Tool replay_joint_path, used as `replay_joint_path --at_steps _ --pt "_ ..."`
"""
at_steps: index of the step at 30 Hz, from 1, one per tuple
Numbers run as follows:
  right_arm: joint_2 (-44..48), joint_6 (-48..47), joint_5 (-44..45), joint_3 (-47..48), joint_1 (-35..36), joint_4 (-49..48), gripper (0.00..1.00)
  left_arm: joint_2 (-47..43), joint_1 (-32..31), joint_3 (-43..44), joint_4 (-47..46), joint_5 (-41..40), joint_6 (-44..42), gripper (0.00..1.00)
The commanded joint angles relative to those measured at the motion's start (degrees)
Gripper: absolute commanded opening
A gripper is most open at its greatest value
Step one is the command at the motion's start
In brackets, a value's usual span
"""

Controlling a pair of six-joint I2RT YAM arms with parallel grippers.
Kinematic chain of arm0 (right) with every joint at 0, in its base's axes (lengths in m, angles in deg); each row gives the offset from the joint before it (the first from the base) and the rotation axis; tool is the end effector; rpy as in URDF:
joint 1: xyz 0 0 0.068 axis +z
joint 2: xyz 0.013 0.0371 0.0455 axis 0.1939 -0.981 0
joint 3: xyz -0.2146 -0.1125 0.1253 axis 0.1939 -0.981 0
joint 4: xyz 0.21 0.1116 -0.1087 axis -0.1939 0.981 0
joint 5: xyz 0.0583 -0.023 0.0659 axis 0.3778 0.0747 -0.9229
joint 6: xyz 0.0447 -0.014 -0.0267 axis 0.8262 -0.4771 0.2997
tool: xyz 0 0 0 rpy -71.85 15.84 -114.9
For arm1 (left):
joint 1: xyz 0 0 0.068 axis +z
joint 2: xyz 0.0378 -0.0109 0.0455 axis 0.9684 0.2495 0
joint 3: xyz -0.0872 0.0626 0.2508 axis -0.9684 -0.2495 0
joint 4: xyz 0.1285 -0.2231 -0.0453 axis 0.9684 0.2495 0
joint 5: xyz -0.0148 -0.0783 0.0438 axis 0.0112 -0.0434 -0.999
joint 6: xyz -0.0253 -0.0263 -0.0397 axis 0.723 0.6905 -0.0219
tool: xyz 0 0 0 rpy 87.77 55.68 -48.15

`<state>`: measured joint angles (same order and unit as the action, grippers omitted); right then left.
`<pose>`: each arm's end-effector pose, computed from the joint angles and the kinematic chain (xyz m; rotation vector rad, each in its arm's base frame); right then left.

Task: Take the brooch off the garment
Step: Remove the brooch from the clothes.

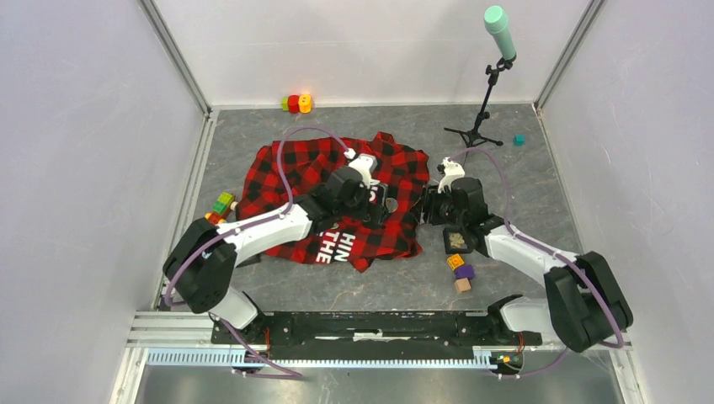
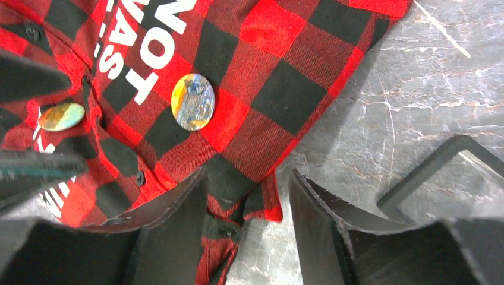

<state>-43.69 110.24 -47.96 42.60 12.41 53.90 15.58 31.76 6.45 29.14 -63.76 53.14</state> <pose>0.2327 0.1077 0.1932 -0.1226 2.1917 0.6291 0.2429 -0.2304 0.2292 0.4137 2.2148 -0.5694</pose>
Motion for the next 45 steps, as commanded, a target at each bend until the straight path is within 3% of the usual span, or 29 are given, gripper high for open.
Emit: replay_joint_path --at_steps 1,4,10,15,26,36,45 --pt "-4.33 5.40 -0.82 -1.77 -0.63 -10.47 0.55 3.13 -2.39 5.98 2.45 -2.67 0.91 0.94" --pt "-6.92 5.22 -0.52 -2.99 -0.92 -11.84 0.47 7.19 -3.64 10.77 6.06 -4.19 0.63 0.91" --pt "-9.42 5.62 -4.96 -6.07 -1.01 -17.24 0.20 15.01 -5.23 19.08 11.22 -5.50 1.47 0.84" --pt "-8.62 5.42 -8.82 -8.29 -1.01 -21.48 0.07 19.42 -5.94 22.08 13.01 -6.20 2.29 0.80" --pt "-6.71 6.06 -11.99 -9.29 -1.01 -23.94 0.04 23.74 -6.21 24.99 14.72 -10.70 1.89 0.70" --pt "-6.39 7.08 -13.16 -9.59 -1.01 -24.66 0.04 25.67 -6.83 27.06 14.25 -11.99 1.16 0.71" --pt "-6.67 7.11 -13.61 -9.42 -1.00 -24.65 0.03 26.01 -6.83 27.62 13.79 -12.77 1.03 0.55"
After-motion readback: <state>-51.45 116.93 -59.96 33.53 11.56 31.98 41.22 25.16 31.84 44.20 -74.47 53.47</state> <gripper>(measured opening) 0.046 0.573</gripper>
